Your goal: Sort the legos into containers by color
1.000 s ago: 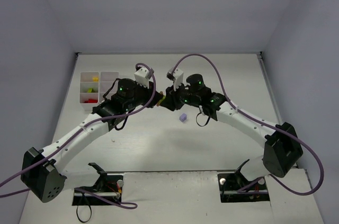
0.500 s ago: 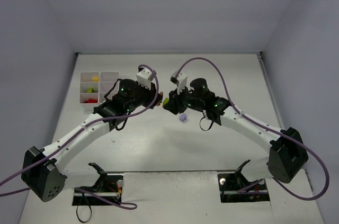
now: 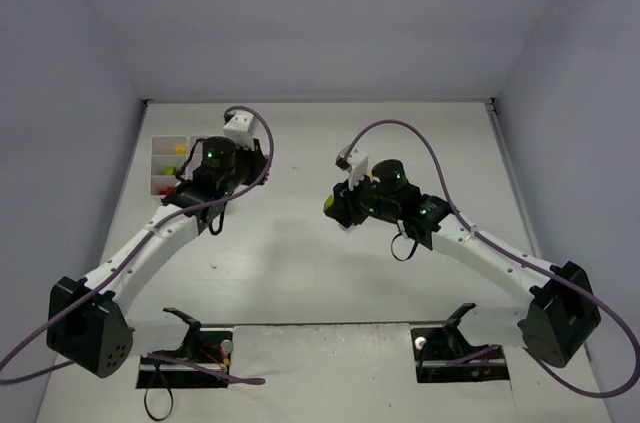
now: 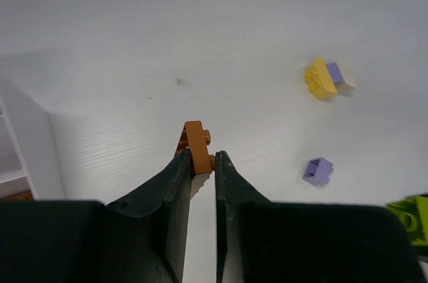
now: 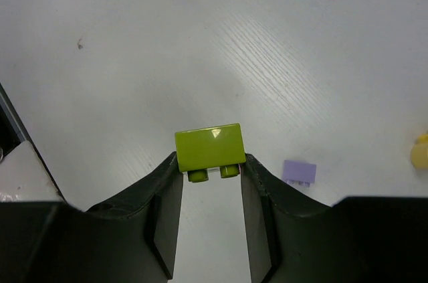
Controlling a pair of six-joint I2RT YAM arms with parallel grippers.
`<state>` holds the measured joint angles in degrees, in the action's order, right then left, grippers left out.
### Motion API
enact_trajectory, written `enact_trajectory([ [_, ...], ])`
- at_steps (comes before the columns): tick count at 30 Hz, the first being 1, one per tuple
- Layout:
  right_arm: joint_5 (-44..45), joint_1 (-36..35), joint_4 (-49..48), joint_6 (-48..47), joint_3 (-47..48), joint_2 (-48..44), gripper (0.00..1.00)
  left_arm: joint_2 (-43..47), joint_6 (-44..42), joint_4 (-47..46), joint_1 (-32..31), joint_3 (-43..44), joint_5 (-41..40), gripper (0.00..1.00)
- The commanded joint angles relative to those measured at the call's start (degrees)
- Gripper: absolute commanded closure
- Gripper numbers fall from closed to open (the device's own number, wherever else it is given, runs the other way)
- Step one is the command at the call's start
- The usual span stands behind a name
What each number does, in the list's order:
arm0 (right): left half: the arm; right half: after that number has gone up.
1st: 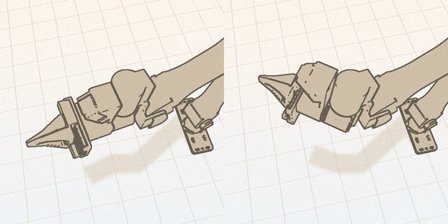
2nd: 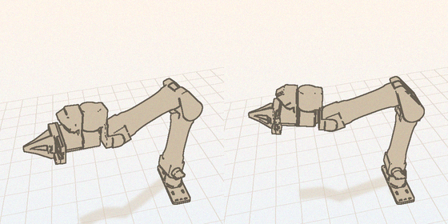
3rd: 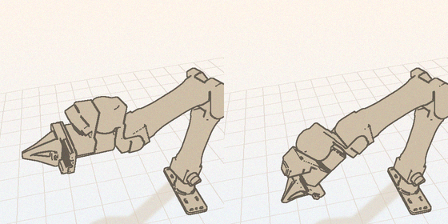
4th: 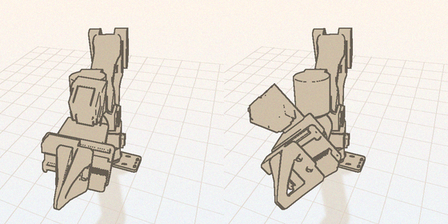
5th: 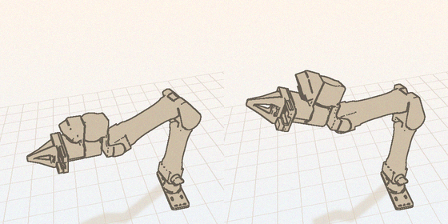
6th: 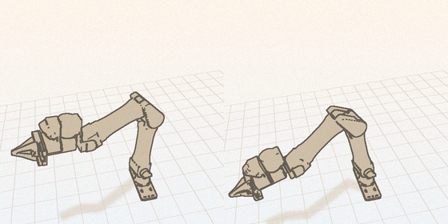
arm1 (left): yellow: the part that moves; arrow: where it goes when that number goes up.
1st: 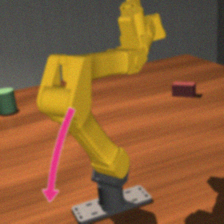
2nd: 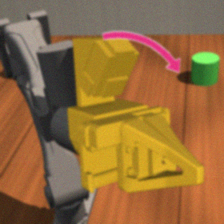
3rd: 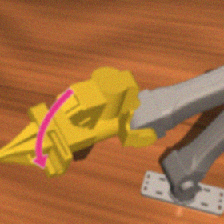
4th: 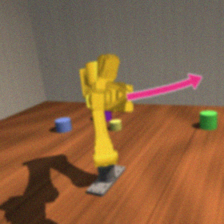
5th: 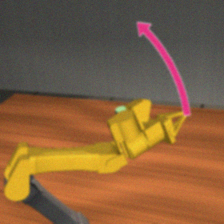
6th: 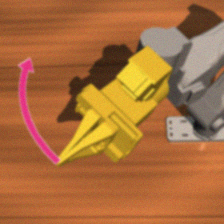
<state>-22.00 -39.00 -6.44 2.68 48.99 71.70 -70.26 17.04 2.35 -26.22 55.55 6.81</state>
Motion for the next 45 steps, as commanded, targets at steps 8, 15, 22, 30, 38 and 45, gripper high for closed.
enact_trajectory([
  [8, 2.84, 1.03, 0.90, -0.92, 0.23, -6.13, 1.00, 1.53, 13.00, 3.89, 10.21, 2.81, -21.28, 0.93],
  [15, 2.14, 1.30, 1.95, -0.66, 0.58, -7.37, 1.00, -0.40, 20.05, 6.43, 12.42, 3.07, -28.68, 0.93],
  [22, 1.61, 1.56, 2.22, -1.27, 1.81, -6.75, 1.00, -4.18, 25.67, 10.13, 14.70, 4.92, -30.54, 0.93],
  [30, 0.64, 2.62, 2.22, -1.53, 1.55, -6.22, 1.00, -5.59, 29.72, 10.13, 15.67, 3.87, -31.95, 0.93],
  [38, -0.68, 3.85, 2.22, -1.62, 1.19, -5.96, 1.00, -6.03, 30.69, 9.34, 16.29, 3.34, -32.47, 0.93],
  [45, -0.94, 4.29, 2.22, -1.53, 0.67, -6.22, 1.00, -6.64, 31.48, 8.81, 16.64, 2.98, -33.00, 0.93],
])
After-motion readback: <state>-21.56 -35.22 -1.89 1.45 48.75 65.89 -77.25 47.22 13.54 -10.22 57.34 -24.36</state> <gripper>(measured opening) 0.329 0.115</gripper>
